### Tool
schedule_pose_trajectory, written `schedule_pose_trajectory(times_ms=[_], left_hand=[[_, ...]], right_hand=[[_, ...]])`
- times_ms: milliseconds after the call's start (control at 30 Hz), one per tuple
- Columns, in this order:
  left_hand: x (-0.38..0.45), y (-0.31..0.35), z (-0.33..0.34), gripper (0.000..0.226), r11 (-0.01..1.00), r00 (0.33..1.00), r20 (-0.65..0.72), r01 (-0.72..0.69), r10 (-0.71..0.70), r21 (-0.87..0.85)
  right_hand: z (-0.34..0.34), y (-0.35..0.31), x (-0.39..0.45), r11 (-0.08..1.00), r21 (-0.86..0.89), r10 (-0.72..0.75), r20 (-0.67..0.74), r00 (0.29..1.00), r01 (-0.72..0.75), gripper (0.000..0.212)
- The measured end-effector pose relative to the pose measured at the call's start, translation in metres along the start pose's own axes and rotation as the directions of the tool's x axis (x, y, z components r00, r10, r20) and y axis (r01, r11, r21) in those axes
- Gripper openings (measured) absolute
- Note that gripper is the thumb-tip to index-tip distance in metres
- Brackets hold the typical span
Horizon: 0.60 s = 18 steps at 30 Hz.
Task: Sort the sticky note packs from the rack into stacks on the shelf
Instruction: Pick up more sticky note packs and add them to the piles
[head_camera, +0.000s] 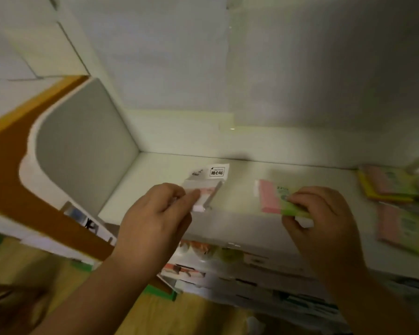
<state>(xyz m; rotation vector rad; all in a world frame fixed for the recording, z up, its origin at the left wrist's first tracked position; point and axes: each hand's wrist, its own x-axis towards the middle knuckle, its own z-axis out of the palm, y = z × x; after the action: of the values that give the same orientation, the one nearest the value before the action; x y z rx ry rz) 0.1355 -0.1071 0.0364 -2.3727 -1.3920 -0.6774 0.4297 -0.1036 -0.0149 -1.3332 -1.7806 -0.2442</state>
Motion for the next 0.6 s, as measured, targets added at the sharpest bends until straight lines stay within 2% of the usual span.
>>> schedule_pose_trajectory(times_ms=[133, 333, 500, 600], left_hand=[[-0.021, -0.029, -0.024, 0.031, 0.999, 0.997, -0.061, 0.048, -0.046, 0.018], [-0.059, -0.074, -0.07, 0.03, 0.999, 0.977, -0.21, 0.031, -0.026, 0.019], [-0.106, -0.118, -0.13, 0.038, 1.0, 0.913, -0.409, 0.004, 0.006, 0.023], [-0.143, -0.166, -0.157, 0.036, 0.993, 0.895, -0.446, 0.059, -0.01, 0.098]], right_hand=[[0.02, -0.039, 0.023, 0.992, 0.066, -0.105, 0.026, 0.994, 0.103, 0.024], [0.041, -0.113, 0.039, 0.98, 0.122, -0.164, 0.049, 0.985, 0.157, 0.02], [0.058, -0.207, 0.049, 0.944, 0.192, -0.264, -0.046, 0.963, 0.268, 0.018], [0.074, -0.268, 0.052, 0.922, 0.209, -0.314, -0.095, 0.945, 0.327, 0.021]])
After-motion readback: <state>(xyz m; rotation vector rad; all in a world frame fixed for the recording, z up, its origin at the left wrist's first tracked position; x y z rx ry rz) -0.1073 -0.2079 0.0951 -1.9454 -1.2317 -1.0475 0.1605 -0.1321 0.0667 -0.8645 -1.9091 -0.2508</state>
